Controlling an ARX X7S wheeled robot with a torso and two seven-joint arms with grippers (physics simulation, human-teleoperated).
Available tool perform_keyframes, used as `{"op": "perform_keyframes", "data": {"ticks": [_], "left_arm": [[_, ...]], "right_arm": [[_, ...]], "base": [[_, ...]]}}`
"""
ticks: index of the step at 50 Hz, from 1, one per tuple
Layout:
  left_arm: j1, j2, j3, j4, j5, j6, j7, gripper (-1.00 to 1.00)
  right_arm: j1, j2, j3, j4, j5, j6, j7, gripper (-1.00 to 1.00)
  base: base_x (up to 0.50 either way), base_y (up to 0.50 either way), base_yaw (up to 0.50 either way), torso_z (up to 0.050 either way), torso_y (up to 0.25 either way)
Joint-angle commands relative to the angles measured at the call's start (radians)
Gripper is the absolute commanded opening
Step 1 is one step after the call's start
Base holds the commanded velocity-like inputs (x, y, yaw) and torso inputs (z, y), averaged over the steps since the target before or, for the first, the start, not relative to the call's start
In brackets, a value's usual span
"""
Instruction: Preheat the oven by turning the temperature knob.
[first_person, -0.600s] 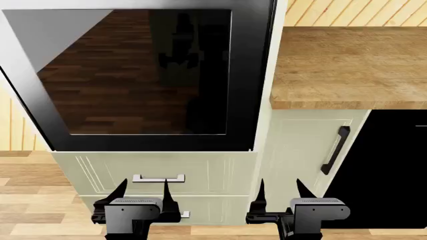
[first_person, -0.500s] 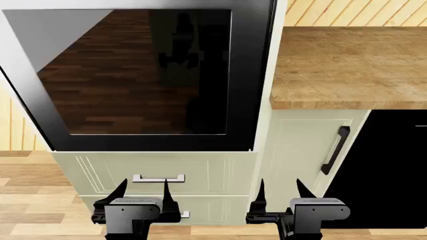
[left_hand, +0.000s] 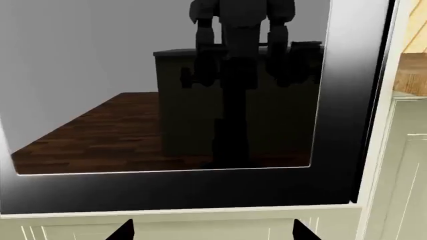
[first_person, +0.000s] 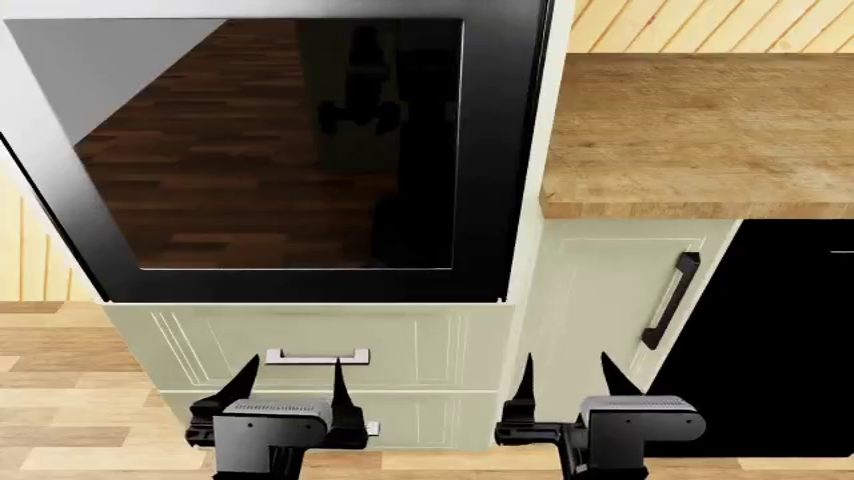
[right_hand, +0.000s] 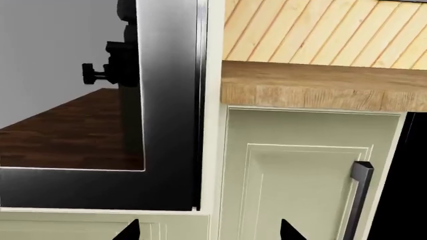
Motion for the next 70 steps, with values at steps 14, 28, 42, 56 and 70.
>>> {"op": "perform_keyframes", "data": {"ticks": [14, 28, 42, 56, 70], "left_arm": [[0.055, -0.025, 0.116, 0.424, 0.075, -0.130, -0.061, 1.00], [-0.003, -0.029, 0.176, 0.702, 0.107, -0.301, -0.066, 1.00], [-0.074, -0.024, 0.225, 0.878, 0.125, -0.431, -0.083, 1.00], [-0.105, -0.024, 0.223, 0.994, 0.097, -0.519, -0.100, 1.00], [-0.100, 0.055, 0.170, 1.006, 0.129, -0.480, -0.014, 1.00]], "right_arm": [[-0.039, 0.027, -0.117, -0.394, -0.100, 0.115, 0.056, 1.00], [0.018, 0.035, -0.175, -0.688, -0.184, 0.291, 0.052, 1.00], [0.065, 0.022, -0.293, -0.956, -0.303, 0.460, 0.028, 1.00], [0.064, -0.010, -0.341, -1.010, -0.364, 0.489, -0.010, 1.00], [0.042, -0.058, -0.328, -1.014, -0.400, 0.467, -0.069, 1.00]], "base": [[0.00, 0.00, 0.00, 0.000, 0.000], [0.00, 0.00, 0.00, 0.000, 0.000], [0.00, 0.00, 0.00, 0.000, 0.000], [0.00, 0.00, 0.00, 0.000, 0.000], [0.00, 0.00, 0.00, 0.000, 0.000]]}}
